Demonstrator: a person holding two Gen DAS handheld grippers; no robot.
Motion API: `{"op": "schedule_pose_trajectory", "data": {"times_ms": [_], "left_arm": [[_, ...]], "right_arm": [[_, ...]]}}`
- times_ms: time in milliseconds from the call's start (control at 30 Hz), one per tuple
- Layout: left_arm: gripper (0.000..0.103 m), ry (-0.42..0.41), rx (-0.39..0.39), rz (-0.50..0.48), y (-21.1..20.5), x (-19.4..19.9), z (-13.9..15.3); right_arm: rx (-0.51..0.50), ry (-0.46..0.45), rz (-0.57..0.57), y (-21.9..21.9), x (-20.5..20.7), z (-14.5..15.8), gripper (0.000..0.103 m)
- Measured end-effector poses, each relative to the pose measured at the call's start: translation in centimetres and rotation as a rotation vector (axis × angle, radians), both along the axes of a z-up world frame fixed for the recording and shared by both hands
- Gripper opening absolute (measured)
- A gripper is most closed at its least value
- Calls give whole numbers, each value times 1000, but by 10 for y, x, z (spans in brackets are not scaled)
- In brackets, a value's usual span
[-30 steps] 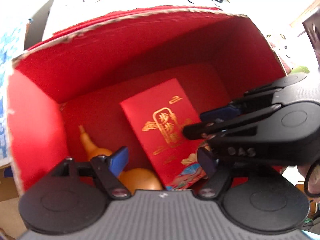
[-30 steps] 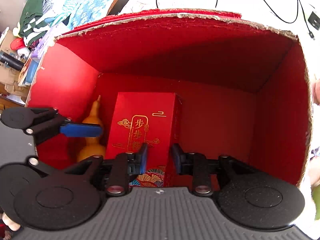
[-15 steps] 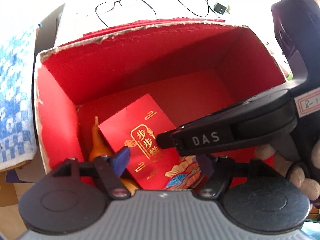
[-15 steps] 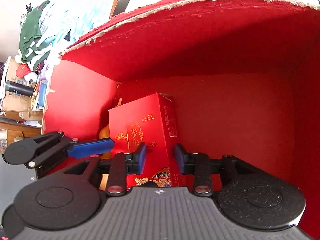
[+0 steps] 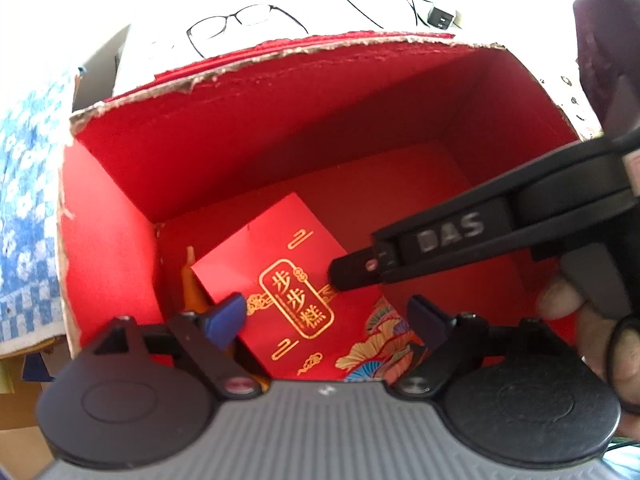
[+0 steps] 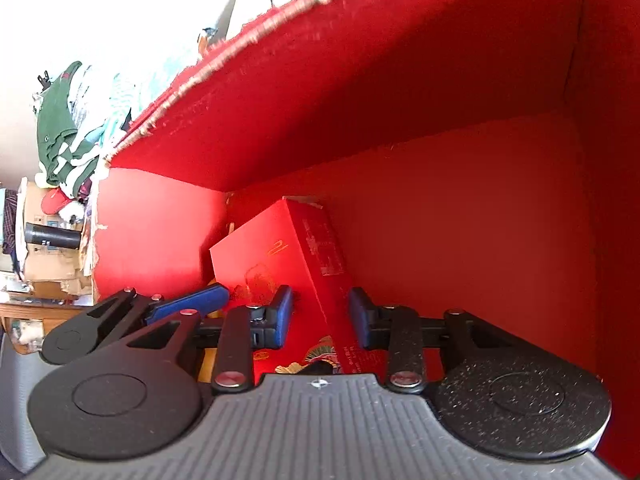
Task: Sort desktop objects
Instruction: 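Release the gift box beside the gourd and withdraw the right gripper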
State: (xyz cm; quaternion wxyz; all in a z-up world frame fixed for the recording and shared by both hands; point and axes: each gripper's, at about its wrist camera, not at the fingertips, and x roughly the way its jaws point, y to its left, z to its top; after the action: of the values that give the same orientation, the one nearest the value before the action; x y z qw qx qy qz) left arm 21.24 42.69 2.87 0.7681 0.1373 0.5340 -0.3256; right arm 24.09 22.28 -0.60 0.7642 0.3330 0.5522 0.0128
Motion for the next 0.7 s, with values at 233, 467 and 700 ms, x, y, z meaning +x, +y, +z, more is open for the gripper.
{"op": "schedule_pose_trajectory", "data": {"times_ms": [233, 467, 700], "left_arm": [[95, -26, 11, -19, -3, -2, -3], [95, -28, 14, -12, -4, -3, -3], [95, -26, 2, -7, -3, -3, -3]], "right_arm": [[-11, -4, 15, 1, -8, -1, 17], [-78, -23, 59, 17, -4, 6, 17], [-174, -65, 149, 32, 0, 11, 18]]}}
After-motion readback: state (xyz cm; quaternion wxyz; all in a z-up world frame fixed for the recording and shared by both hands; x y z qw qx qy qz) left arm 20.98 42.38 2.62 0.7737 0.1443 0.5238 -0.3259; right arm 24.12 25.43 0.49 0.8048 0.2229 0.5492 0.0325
